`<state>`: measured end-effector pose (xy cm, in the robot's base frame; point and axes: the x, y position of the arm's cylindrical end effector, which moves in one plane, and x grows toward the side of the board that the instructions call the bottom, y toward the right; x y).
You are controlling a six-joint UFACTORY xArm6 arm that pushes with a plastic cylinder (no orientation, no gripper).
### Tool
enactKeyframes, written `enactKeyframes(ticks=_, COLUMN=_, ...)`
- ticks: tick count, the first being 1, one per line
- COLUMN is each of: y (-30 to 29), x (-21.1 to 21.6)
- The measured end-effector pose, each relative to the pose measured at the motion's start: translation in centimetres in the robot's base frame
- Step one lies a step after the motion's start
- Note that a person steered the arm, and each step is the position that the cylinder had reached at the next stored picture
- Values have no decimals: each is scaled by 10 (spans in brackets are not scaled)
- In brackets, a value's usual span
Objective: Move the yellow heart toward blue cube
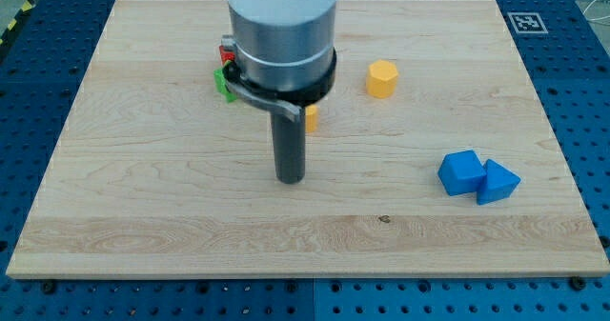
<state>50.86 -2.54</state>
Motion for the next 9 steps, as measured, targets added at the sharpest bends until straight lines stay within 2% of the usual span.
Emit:
enactKeyframes(ticks=1, y=-1, x=-28)
enactKeyframes(ticks=3, y=-10, x=-43)
enactKeyframes(ticks=5, y=-21, x=-81)
enactKeyframes(ticks=9, y=150, x=-79)
